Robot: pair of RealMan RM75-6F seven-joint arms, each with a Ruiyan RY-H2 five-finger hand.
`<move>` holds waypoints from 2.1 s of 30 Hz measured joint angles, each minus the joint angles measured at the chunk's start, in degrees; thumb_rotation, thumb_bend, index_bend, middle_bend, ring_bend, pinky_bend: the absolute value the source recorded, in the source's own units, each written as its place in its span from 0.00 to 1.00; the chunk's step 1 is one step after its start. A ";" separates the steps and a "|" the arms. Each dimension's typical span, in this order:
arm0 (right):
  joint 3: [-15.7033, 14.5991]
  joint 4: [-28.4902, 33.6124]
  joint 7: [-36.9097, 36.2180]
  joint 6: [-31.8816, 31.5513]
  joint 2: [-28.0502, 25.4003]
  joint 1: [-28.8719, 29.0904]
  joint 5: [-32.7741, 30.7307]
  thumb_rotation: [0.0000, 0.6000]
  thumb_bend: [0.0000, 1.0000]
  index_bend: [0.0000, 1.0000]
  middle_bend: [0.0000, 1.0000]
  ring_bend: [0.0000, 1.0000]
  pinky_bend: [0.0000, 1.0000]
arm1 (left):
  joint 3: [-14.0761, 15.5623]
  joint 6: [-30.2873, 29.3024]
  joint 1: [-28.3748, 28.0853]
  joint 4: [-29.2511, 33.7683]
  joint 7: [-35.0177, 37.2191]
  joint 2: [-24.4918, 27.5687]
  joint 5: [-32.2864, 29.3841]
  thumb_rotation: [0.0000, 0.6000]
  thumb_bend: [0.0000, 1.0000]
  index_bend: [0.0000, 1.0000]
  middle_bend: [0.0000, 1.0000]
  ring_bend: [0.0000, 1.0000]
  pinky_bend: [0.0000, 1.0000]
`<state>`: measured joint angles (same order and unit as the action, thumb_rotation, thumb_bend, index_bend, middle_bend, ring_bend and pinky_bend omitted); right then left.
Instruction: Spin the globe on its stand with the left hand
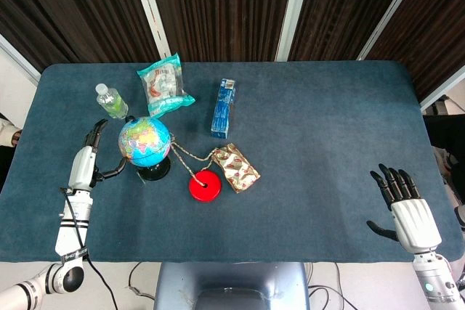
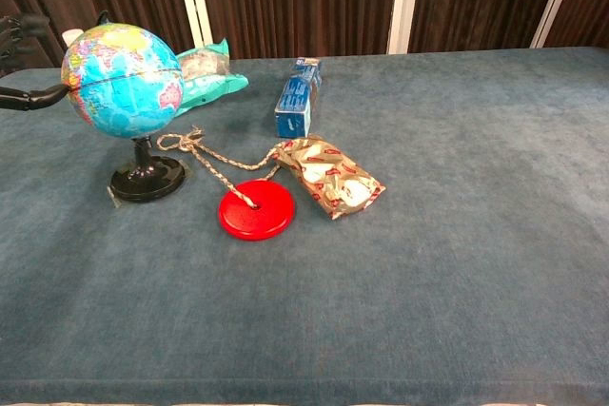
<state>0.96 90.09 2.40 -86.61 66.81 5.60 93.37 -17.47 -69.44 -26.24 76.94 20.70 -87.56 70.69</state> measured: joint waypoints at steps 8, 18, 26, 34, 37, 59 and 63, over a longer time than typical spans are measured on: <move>0.05 0.04 0.25 0.14 0.07 0.04 -0.15 1.00 0.06 0.00 0.00 0.00 0.00 | -0.59 1.65 -0.60 -0.96 0.63 0.01 -1.17 1.00 0.31 0.00 0.00 0.00 0.04; 0.08 0.12 0.74 0.42 0.22 0.11 -0.37 1.00 0.07 0.00 0.00 0.00 0.00 | -0.94 3.00 -0.87 -3.53 1.74 -0.28 -2.31 1.00 0.31 0.00 0.00 0.00 0.04; 0.10 0.17 0.87 0.40 0.28 0.12 -0.37 1.00 0.07 0.00 0.00 0.00 0.00 | -1.05 2.96 -0.80 -4.23 2.31 -0.31 -2.38 1.00 0.31 0.00 0.00 0.00 0.04; -0.19 0.28 0.55 0.63 0.08 0.19 0.00 1.00 0.06 0.00 0.00 0.00 0.00 | -1.54 2.00 0.37 -4.52 7.78 -0.08 -2.09 0.99 0.35 0.00 0.00 0.00 0.04; -0.24 0.26 0.43 0.62 0.04 0.22 0.11 1.00 0.07 0.00 0.00 0.00 0.00 | -1.70 1.94 0.99 -5.26 8.96 0.39 -2.30 0.95 0.42 0.00 0.00 0.00 0.04; -0.25 0.28 -0.08 0.51 -0.09 0.28 0.24 1.00 0.06 0.00 0.00 0.00 0.00 | 1.30 -5.18 4.93 8.52 16.07 7.16 10.97 0.79 0.32 0.00 0.00 0.00 0.03; -0.31 0.22 -0.50 0.31 -0.34 0.18 0.35 1.00 0.07 0.00 0.00 0.00 0.00 | 2.01 -4.44 3.31 10.26 8.78 6.11 10.73 0.73 0.27 0.00 0.00 0.00 0.03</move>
<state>0.65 90.31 1.91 -86.30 66.47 5.78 93.72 -15.46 -73.88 -22.93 87.20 29.48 -81.46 81.42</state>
